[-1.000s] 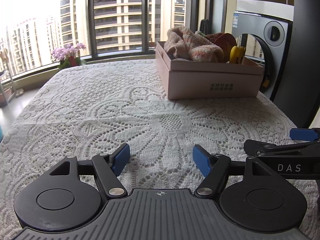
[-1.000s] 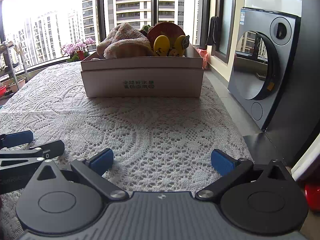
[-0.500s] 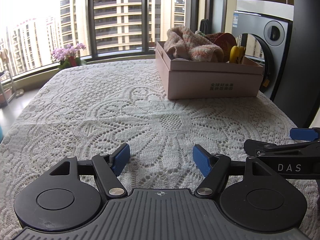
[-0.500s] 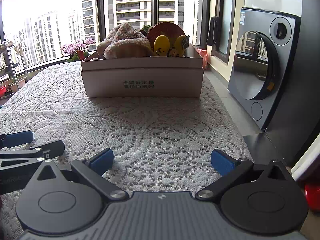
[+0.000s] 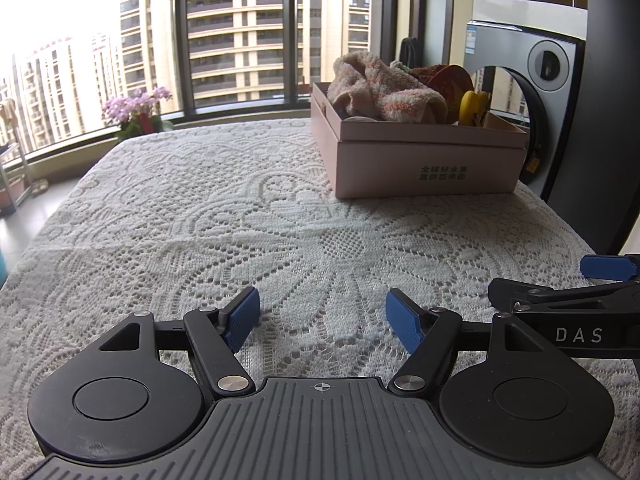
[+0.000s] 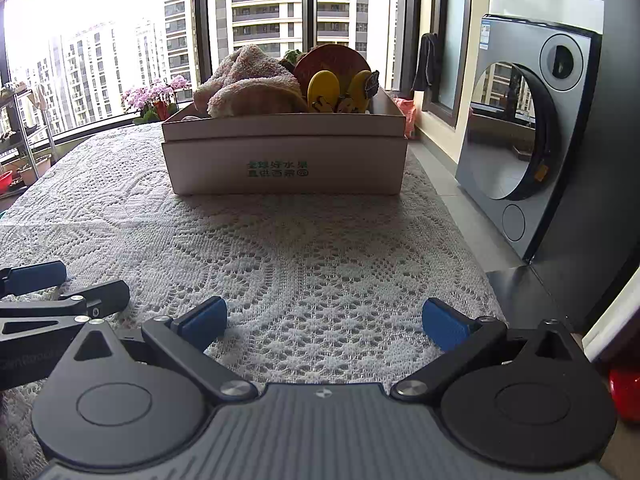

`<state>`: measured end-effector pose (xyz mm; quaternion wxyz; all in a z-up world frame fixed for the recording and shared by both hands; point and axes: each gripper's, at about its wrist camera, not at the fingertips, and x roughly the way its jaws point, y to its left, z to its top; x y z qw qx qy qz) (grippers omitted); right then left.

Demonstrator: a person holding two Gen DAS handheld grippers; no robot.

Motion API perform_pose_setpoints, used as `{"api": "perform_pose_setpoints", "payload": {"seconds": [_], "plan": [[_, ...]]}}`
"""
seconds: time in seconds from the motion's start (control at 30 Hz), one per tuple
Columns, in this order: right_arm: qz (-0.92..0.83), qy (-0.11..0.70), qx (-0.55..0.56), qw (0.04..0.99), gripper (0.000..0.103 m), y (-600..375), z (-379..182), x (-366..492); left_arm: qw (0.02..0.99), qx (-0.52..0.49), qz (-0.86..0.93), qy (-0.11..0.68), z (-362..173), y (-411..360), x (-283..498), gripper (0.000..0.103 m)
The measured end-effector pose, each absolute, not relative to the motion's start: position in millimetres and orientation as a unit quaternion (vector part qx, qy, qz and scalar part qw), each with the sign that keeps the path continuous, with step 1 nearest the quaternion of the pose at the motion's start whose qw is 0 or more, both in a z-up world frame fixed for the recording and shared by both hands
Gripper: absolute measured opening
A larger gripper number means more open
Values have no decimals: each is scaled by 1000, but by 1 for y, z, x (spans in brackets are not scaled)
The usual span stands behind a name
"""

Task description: Organize soft objects

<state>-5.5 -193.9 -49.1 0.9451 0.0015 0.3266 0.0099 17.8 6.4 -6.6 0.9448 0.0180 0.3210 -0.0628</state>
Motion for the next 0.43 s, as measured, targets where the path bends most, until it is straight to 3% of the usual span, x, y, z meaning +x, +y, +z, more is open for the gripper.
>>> {"api": "perform_pose_setpoints", "payload": {"seconds": [0.43], "plan": [[10, 327, 1, 945, 103, -194, -49, -5, 945, 19, -64, 321, -6, 7, 18, 76]]}}
